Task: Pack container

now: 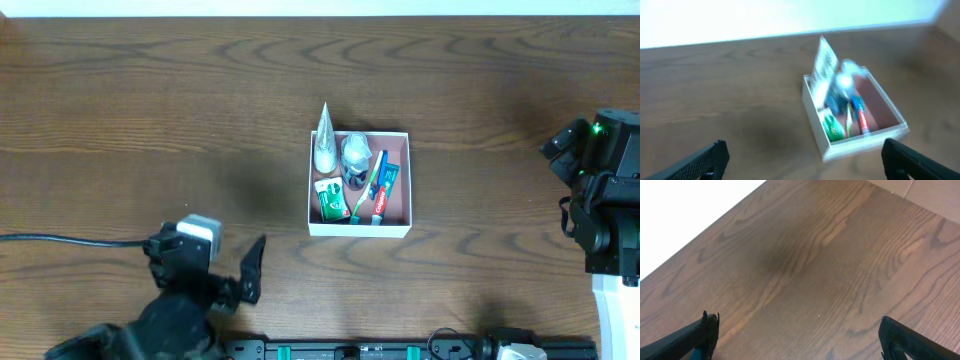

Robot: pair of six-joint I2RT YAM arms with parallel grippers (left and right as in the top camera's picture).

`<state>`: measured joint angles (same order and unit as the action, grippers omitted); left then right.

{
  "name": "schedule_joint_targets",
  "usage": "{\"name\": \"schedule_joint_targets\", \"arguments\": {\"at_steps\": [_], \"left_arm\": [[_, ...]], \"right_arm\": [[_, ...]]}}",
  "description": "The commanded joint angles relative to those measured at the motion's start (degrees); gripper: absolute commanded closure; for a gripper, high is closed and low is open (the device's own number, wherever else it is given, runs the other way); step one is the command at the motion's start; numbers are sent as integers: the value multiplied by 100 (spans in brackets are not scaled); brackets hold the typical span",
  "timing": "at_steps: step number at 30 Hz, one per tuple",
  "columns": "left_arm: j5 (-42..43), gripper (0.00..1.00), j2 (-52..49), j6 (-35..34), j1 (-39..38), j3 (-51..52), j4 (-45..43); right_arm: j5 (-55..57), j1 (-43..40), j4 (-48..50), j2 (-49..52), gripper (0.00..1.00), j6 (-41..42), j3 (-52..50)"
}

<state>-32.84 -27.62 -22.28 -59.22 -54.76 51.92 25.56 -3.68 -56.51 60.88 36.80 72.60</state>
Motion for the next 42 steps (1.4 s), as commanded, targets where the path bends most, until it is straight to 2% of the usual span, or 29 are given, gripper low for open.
{"name": "schedule_joint_targets", "arguments": {"at_steps": [1, 4, 9, 11, 13, 17, 24, 33, 42], "left_arm": [[-105, 2, 15, -103, 811, 498, -575], [890, 2, 20, 404, 1869, 1047, -1580], [3528, 2, 20, 1847, 3766, 1864, -3626], [4273, 2, 31, 2085, 4343, 2133, -4240], [4640, 2, 55, 2100, 4728, 2328, -4577], [4784, 2, 264, 2098, 5049, 2618, -4708], [4789, 2, 1360, 2096, 5270, 3445, -4771], [5180, 2, 2450, 2096, 5737, 4780, -5816], [5104, 2, 2754, 2146, 5943, 5329, -5847]], "right_arm": [[118, -48, -15, -7, 1, -68, 46], [118, -48, -13, -7, 1, -66, 46], [118, -48, -13, -7, 1, -68, 46], [118, -48, -13, -7, 1, -68, 46], [118, -48, -13, -7, 1, -68, 46], [118, -48, -13, -7, 1, -68, 46], [118, -48, -13, -7, 1, -68, 46], [118, -48, -13, -7, 1, -68, 46], [118, -48, -13, -7, 1, -68, 46]]}}
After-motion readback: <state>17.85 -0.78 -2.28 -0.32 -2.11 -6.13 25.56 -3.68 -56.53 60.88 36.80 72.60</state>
